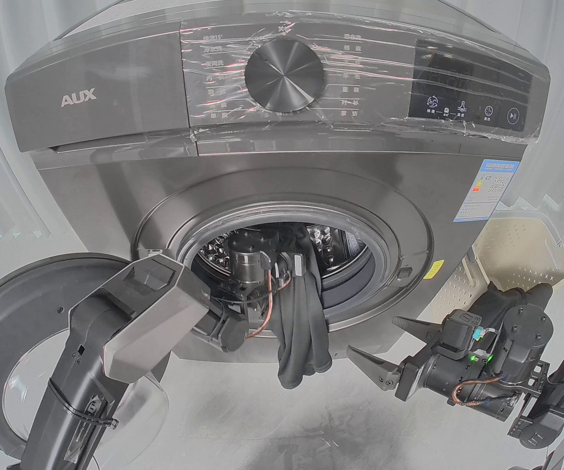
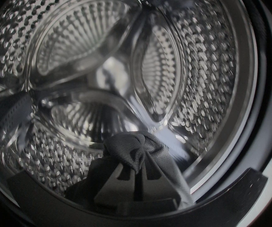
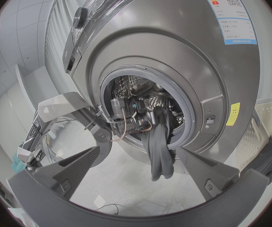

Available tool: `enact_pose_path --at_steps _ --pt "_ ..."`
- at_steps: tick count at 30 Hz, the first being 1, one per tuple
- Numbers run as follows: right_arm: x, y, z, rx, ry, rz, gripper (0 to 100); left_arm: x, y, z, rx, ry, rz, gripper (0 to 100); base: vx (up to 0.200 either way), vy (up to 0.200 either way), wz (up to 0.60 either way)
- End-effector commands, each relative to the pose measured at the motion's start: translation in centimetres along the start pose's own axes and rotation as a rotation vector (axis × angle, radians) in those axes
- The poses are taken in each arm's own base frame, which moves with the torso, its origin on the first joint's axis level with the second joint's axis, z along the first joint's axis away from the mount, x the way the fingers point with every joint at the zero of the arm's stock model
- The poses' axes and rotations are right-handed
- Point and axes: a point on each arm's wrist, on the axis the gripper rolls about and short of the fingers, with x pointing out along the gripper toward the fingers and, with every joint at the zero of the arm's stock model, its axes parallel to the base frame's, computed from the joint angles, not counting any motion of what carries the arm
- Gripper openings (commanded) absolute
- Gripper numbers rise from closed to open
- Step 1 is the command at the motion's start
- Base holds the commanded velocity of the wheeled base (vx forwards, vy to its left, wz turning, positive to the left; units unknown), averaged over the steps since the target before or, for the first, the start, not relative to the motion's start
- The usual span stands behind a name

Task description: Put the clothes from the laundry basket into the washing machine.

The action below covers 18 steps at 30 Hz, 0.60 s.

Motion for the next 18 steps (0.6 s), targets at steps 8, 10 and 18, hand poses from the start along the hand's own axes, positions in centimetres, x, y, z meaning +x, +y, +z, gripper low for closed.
enact_pose_path --at_steps 8,10,18 --pt "0.1 0.0 -0.1 0.0 0.003 0.0 100 1.6 1.5 2.6 -0.026 -0.114 0.044 0 0.0 0.0 0.0" --pt "0.0 0.0 -0.1 0.0 0.003 0.0 100 1.3 1.4 2.2 -0.027 -0.099 0.042 100 0.0 0.0 0.0" --pt "0.0 0.0 0.0 0.0 0.001 0.0 100 -1.7 0.2 2.0 -0.017 0.014 0.012 100 0.0 0.0 0.0"
